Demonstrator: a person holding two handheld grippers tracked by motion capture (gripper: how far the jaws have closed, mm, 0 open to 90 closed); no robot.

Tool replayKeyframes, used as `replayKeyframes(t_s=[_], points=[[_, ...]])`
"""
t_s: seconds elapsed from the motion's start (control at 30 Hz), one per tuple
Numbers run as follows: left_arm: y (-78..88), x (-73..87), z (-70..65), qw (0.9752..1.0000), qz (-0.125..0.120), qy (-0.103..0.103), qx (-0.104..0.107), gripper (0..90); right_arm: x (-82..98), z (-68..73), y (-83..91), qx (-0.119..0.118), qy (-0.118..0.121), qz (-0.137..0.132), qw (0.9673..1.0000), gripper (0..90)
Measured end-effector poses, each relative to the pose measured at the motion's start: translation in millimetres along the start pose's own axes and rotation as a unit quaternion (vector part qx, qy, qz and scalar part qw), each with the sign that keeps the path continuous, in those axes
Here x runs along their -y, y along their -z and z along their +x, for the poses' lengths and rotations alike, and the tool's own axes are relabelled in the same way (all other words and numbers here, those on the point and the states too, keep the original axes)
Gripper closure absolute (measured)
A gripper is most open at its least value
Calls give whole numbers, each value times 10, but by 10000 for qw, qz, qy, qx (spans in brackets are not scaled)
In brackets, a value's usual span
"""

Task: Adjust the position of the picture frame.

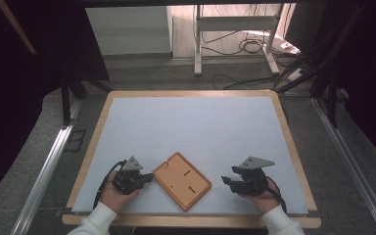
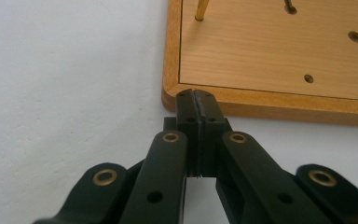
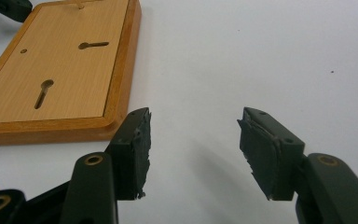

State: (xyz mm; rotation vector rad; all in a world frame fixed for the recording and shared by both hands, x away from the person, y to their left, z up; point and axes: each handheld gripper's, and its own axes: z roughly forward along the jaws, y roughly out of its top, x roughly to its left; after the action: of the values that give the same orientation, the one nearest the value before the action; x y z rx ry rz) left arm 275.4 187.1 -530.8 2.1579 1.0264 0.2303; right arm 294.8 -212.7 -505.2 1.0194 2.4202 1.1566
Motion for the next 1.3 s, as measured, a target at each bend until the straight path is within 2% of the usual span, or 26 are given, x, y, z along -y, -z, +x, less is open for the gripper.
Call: replayKeyframes(t_s=[0.13,0.3,0.47,0.73,0.9,1.3], points=[[20,14,-8,10000,37,-37,-12,900,-5,-3,15,4,18,-22,10000,431],[-37,14,-13,9998,153,-76,-35,900,-1,-11,11,14,8,-23,10000,430],[-76,-24,18,9999,112,-38,-91,900,-8,-12,11,19,-1,-28,10000,431],[-197,-162,85,9998,140,-3,-145,900,-3,-14,-4,21,16,-1,10000,430],[-258,-239,150,9999,133,61,-83,900,3,-22,-9,16,5,6,10000,431],[-469,-499,250,9998,121,20,-128,900,14,-37,-22,29,9,49,10000,431]])
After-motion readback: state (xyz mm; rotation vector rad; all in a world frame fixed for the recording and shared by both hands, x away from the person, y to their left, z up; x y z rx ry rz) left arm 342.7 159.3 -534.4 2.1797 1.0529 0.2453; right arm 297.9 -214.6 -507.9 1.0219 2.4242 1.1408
